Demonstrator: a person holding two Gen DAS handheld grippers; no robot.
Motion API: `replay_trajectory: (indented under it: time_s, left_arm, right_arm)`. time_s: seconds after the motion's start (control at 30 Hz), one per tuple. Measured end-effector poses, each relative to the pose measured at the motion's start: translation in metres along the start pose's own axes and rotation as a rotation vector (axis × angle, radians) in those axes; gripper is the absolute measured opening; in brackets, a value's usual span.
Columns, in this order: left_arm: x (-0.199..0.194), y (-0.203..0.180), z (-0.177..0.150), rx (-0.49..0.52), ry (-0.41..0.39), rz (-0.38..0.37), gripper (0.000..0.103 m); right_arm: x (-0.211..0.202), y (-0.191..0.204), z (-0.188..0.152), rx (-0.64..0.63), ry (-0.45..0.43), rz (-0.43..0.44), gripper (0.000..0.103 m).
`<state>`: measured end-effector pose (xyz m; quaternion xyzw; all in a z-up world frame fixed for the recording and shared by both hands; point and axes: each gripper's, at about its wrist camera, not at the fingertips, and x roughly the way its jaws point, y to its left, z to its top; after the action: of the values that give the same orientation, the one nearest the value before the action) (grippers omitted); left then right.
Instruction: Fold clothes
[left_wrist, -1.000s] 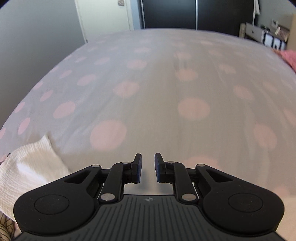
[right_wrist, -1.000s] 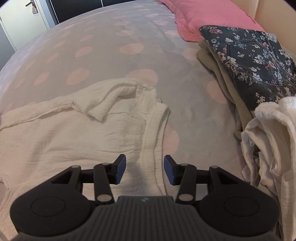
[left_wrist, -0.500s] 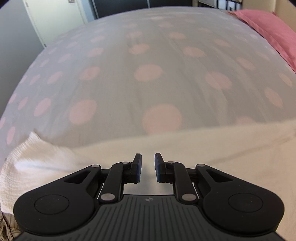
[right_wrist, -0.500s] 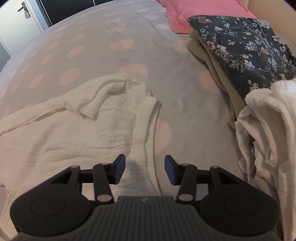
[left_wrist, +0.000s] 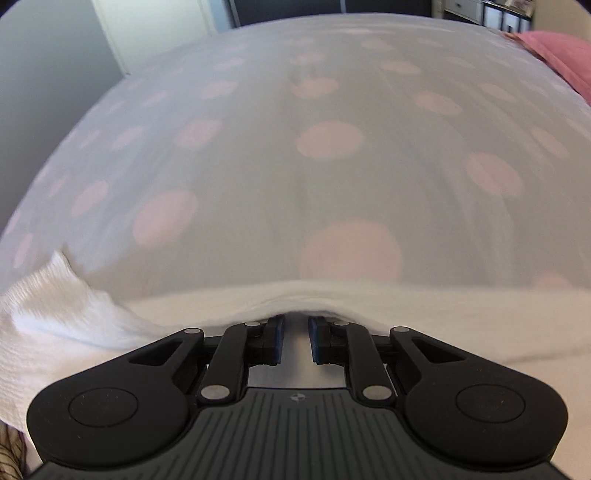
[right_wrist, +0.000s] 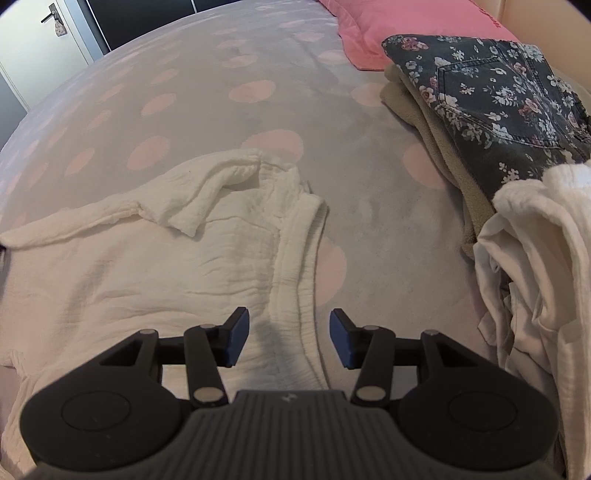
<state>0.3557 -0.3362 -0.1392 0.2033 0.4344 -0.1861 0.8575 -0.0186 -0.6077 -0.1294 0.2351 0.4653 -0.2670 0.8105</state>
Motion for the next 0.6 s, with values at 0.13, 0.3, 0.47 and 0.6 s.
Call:
replay_trajectory:
  time_s: [0.13,0.3,0.47,0.6]
  left_arm:
    - [0.004,0.005,0.028,-0.109,-0.035,0.06,0.013]
    - [-0.01,0.01,0.032,-0.117,-0.059,0.067,0.013]
    - [-0.042,0.022,0.016,-0.055,-0.053,0.052,0.013]
    - [-0.087,0.032,-0.017,-0.011,-0.036,0.013,0.013]
  right_arm:
    - [0.002,-0.001,0.001,-0.005,0.003,0.001,0.052]
    - [0.002,-0.001,0.003,0.001,0.005,-0.001,0.052]
    - [-0.009,-0.003,0.004,0.022,0.0,0.005,0.052]
    - [-0.018,-0.009,0.002,0.05,0.035,0.021,0.055]
